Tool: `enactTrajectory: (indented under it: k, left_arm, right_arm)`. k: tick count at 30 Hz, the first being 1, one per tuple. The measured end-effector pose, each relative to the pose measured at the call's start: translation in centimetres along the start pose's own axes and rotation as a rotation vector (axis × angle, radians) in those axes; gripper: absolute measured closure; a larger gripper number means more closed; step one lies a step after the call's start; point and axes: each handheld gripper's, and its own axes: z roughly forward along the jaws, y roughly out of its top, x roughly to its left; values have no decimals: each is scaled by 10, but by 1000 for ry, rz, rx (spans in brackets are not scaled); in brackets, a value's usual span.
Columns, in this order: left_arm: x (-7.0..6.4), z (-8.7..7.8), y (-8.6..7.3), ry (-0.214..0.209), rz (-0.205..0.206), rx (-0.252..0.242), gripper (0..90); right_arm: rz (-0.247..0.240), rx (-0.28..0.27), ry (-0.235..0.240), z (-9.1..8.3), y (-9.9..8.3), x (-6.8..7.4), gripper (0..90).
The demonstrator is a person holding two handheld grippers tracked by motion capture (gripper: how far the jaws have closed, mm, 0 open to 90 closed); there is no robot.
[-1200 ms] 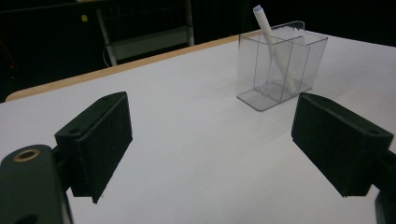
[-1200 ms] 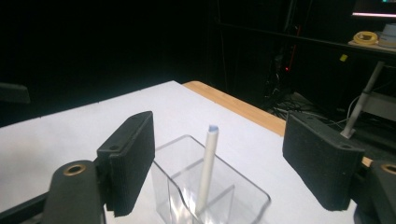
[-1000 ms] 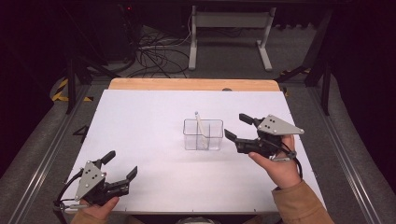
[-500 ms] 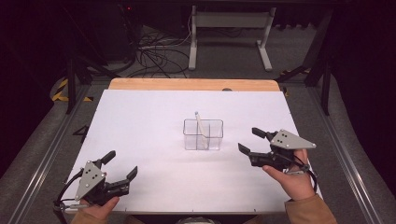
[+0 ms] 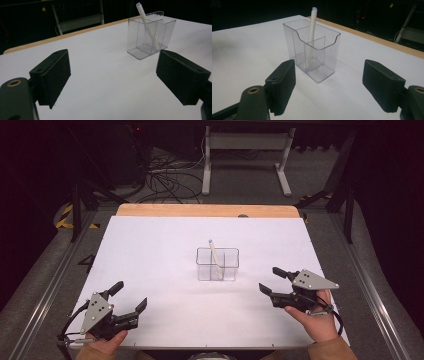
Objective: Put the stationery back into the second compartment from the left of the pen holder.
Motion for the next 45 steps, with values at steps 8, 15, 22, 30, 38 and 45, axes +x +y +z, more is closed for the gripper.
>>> enactTrajectory:
  k: [8,15,22,30,38,45]
  left_arm:
    - [0,0,0,-3,6,0,130]
    - [0,1,-1,-1,7,4,130]
    - [4,2,-4,7,16,5,130]
    - [5,4,-6,13,20,7,130]
    - [7,6,-9,10,29,13,130]
    - [7,6,-9,2,25,14,130]
  right_arm:
    - [15,20,11,-1,-23,2,273]
    - [46,75,12,0,-37,7,263]
    - [58,91,0,-2,-46,9,260]
    - [98,109,-4,-2,-58,10,253]
    - [106,93,-1,-2,-58,9,252]
    - [103,92,-1,-2,-58,9,251]
